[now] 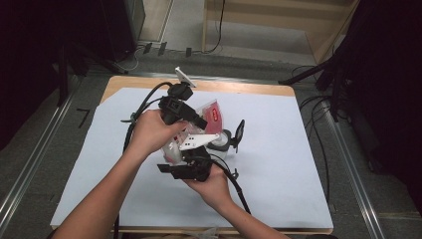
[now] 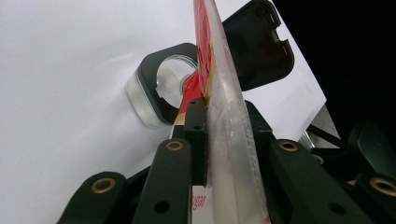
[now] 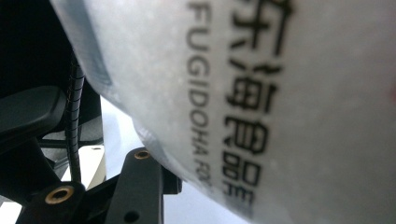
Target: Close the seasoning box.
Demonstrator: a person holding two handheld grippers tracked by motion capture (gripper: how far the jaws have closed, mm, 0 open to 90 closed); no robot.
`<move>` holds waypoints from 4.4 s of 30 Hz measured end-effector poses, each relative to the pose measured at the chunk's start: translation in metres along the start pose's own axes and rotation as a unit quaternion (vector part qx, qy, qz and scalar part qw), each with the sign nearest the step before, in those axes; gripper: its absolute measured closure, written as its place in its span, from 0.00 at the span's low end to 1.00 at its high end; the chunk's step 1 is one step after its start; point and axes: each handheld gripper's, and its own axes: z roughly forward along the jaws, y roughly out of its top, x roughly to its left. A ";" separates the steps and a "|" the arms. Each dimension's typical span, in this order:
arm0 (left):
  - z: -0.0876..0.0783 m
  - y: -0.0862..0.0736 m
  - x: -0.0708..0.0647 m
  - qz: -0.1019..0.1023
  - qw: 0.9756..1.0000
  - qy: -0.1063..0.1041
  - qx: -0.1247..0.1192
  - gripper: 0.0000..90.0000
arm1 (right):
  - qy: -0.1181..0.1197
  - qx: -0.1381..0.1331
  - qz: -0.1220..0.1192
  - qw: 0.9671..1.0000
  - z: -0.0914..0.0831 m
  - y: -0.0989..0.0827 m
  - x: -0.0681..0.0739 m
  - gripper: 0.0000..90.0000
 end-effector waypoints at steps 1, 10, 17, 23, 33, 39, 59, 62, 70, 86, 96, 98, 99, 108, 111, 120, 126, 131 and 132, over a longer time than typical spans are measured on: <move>0.000 0.000 0.000 -0.002 1.000 0.001 -0.003 0.86 | -0.005 0.001 -0.004 1.000 0.000 0.000 0.000 0.69; 0.001 0.002 0.002 -0.004 1.000 -0.004 0.003 0.86 | -0.021 0.004 -0.014 1.000 -0.001 0.000 0.002 0.71; 0.002 0.003 0.001 -0.004 1.000 -0.002 0.001 0.86 | -0.022 0.002 -0.013 1.000 -0.001 0.000 0.002 0.71; 0.003 0.004 -0.001 -0.007 1.000 -0.001 0.003 0.86 | -0.026 0.001 -0.011 1.000 -0.001 0.000 0.002 0.70; 0.003 0.005 -0.002 0.002 1.000 0.004 0.010 0.86 | -0.025 0.000 -0.010 1.000 -0.001 0.000 0.002 0.69; 0.003 0.005 -0.001 0.003 1.000 0.003 0.010 0.86 | -0.026 0.000 -0.010 1.000 -0.002 0.000 0.002 0.69; 0.004 0.005 -0.003 0.013 1.000 0.012 0.013 0.90 | -0.029 0.001 -0.014 0.999 -0.001 -0.001 0.003 0.70; 0.004 0.005 -0.003 0.014 1.000 0.012 0.012 0.90 | -0.029 0.000 -0.014 0.999 -0.001 -0.001 0.003 0.70; 0.004 0.006 -0.003 0.007 1.000 0.013 0.014 0.89 | -0.027 0.000 -0.010 1.000 -0.002 0.000 0.003 0.70; 0.005 0.007 -0.004 0.016 1.000 0.017 0.013 0.88 | -0.028 0.002 -0.009 1.000 -0.002 0.000 0.002 0.70; 0.005 0.007 -0.005 0.014 1.000 0.017 0.013 0.88 | -0.027 0.002 -0.007 1.000 -0.002 0.000 0.003 0.70; 0.005 0.007 -0.005 0.015 1.000 0.018 0.013 0.88 | -0.027 0.002 -0.007 1.000 -0.002 0.000 0.003 0.70; 0.005 0.007 -0.005 0.015 1.000 0.019 0.014 0.88 | -0.027 0.002 -0.007 1.000 -0.002 0.000 0.003 0.70; 0.005 0.007 -0.006 0.014 1.000 0.019 0.015 0.88 | -0.028 0.001 -0.008 1.000 -0.002 0.000 0.003 0.70; 0.005 0.006 -0.006 0.015 1.000 0.019 0.015 0.87 | -0.027 0.001 -0.009 1.000 -0.002 0.000 0.003 0.70; 0.006 0.006 -0.007 0.013 1.000 0.018 0.014 0.87 | -0.028 0.000 -0.008 1.000 -0.002 -0.001 0.003 0.70; 0.005 0.004 -0.005 0.013 1.000 0.015 0.012 0.87 | -0.030 0.003 -0.012 0.999 -0.001 -0.001 0.004 0.70; 0.005 0.003 -0.006 0.011 1.000 0.016 0.011 0.87 | -0.030 0.005 -0.012 0.999 -0.001 -0.002 0.004 0.70; 0.005 0.002 -0.006 0.012 1.000 0.016 0.012 0.87 | -0.030 0.005 -0.013 0.999 -0.001 -0.002 0.004 0.70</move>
